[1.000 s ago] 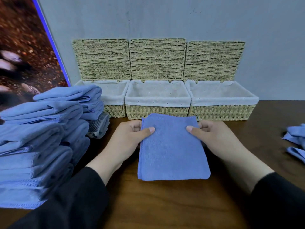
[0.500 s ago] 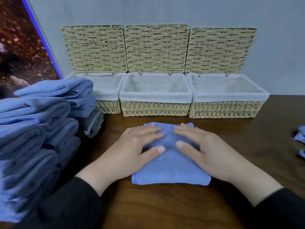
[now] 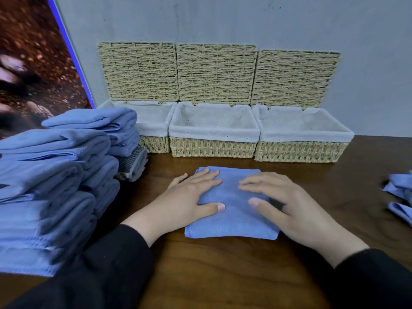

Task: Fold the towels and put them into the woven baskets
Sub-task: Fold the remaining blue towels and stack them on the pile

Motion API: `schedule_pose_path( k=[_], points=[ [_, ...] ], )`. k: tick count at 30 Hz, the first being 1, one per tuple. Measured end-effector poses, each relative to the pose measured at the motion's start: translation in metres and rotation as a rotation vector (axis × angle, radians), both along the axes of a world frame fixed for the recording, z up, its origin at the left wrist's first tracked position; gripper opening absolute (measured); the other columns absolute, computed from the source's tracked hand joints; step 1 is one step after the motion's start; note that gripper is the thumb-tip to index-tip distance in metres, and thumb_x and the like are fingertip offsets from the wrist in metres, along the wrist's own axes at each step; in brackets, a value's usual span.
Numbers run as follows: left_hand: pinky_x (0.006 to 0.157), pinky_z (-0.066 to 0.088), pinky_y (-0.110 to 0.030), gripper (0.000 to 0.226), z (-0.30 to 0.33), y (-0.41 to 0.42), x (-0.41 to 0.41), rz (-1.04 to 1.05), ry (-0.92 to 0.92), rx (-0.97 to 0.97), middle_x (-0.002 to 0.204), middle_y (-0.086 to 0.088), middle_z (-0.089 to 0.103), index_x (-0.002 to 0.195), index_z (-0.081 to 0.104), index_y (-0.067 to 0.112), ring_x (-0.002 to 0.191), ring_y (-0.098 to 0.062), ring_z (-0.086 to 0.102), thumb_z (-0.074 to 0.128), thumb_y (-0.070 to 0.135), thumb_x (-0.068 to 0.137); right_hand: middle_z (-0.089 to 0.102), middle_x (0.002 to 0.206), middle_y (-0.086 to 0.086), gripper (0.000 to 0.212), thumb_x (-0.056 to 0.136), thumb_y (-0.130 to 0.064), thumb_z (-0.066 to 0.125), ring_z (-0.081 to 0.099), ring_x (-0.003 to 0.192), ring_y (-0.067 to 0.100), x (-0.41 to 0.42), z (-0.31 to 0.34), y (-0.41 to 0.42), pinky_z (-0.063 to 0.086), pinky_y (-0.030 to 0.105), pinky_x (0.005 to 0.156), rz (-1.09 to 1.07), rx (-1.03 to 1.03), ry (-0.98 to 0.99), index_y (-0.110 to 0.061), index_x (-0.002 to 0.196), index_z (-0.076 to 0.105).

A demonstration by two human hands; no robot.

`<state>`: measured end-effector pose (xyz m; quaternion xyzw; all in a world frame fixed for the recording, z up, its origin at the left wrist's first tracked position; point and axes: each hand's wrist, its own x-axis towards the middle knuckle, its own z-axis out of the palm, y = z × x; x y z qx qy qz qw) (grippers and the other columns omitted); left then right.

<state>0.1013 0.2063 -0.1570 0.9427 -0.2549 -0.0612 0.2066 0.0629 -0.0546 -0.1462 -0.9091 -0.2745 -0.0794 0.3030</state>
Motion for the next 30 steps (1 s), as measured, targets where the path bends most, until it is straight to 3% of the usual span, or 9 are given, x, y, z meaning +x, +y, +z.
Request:
schedule_pose_path(
  k=[2,6,11,14,19,22,24,26,30],
  points=[
    [0.125,-0.003,-0.035,0.062,-0.001,0.002,-0.001,0.005,-0.036,-0.049,0.163,0.029,0.011,0.153,0.035,0.042,0.144,0.019,-0.005,0.051,0.062,0.096,0.044,0.145,-0.034,0.054,0.092,-0.072,0.046,0.032,0.143,-0.004,-0.013,0.003,-0.002,0.025,0.026,0.119,0.064,-0.060,0.096,-0.042,0.135,0.062],
    [0.123,0.009,-0.034,0.056,-0.001,0.008,-0.013,-0.013,-0.163,-0.257,0.148,0.029,0.045,0.134,0.059,0.042,0.142,0.017,0.021,0.043,0.072,0.089,0.019,0.152,-0.047,0.071,0.083,-0.067,0.066,0.001,0.145,-0.021,-0.025,-0.002,-0.006,-0.005,0.019,0.122,0.099,-0.202,0.252,-0.051,0.147,0.039],
    [0.121,0.002,-0.027,0.084,0.004,0.013,-0.039,-0.172,-0.153,-0.067,0.154,0.033,0.032,0.141,0.051,0.045,0.145,0.016,0.010,0.040,0.092,0.073,0.054,0.135,-0.036,0.029,0.089,-0.039,0.074,0.039,0.135,-0.016,-0.024,-0.005,-0.009,0.031,0.035,0.120,0.002,-0.066,0.087,-0.039,0.116,0.064],
    [0.121,0.008,-0.028,0.068,0.001,0.017,-0.040,-0.142,-0.213,-0.017,0.152,0.031,0.035,0.137,0.050,0.046,0.143,0.016,0.016,0.053,0.081,0.078,0.062,0.126,-0.032,0.018,0.094,-0.034,0.070,0.051,0.128,-0.010,-0.023,-0.002,-0.007,0.043,0.033,0.110,-0.052,0.008,0.104,-0.039,0.110,0.068],
    [0.107,0.032,-0.026,0.027,0.005,0.018,-0.037,-0.020,-0.242,-0.240,0.119,0.028,0.065,0.111,0.067,0.039,0.118,0.011,0.051,0.061,0.055,0.089,0.057,0.130,-0.028,0.042,0.081,-0.062,0.074,0.052,0.125,0.002,-0.019,0.005,-0.009,0.042,0.034,0.106,-0.052,-0.098,0.180,-0.047,0.117,0.059],
    [0.075,0.044,-0.033,0.009,0.015,0.017,-0.043,0.048,-0.153,-0.369,0.079,0.006,0.066,0.090,0.066,0.034,0.081,-0.015,0.057,0.068,0.043,0.090,0.066,0.107,-0.020,0.033,0.082,-0.059,0.073,0.060,0.100,0.006,-0.018,0.007,-0.006,0.048,0.035,0.091,-0.075,-0.061,0.124,-0.039,0.105,0.062],
    [0.073,0.045,-0.043,0.021,0.022,0.019,-0.046,0.114,-0.082,-0.433,0.076,-0.005,0.063,0.088,0.063,0.029,0.075,-0.024,0.055,0.067,0.049,0.088,0.064,0.082,-0.004,0.032,0.082,-0.060,0.070,0.056,0.074,0.016,-0.022,0.010,-0.005,0.049,0.036,0.073,-0.112,0.040,0.144,-0.033,0.098,0.063],
    [0.069,0.048,-0.047,0.029,0.029,0.020,-0.050,0.163,0.009,-0.501,0.078,-0.009,0.064,0.088,0.064,0.023,0.073,-0.029,0.059,0.068,0.051,0.086,0.063,0.077,0.006,0.038,0.080,-0.065,0.067,0.055,0.071,0.031,-0.028,0.015,-0.004,0.041,0.034,0.062,-0.106,0.132,0.219,-0.032,0.099,0.063],
    [0.071,0.053,-0.033,0.014,0.035,0.019,-0.052,0.245,0.176,-0.613,0.077,-0.001,0.074,0.084,0.066,0.020,0.073,-0.016,0.071,0.074,0.030,0.089,0.074,0.086,-0.009,0.024,0.080,-0.056,0.065,0.069,0.076,0.010,-0.032,0.022,0.004,0.053,0.031,0.071,-0.158,0.344,0.330,-0.036,0.093,0.066]
  ],
)
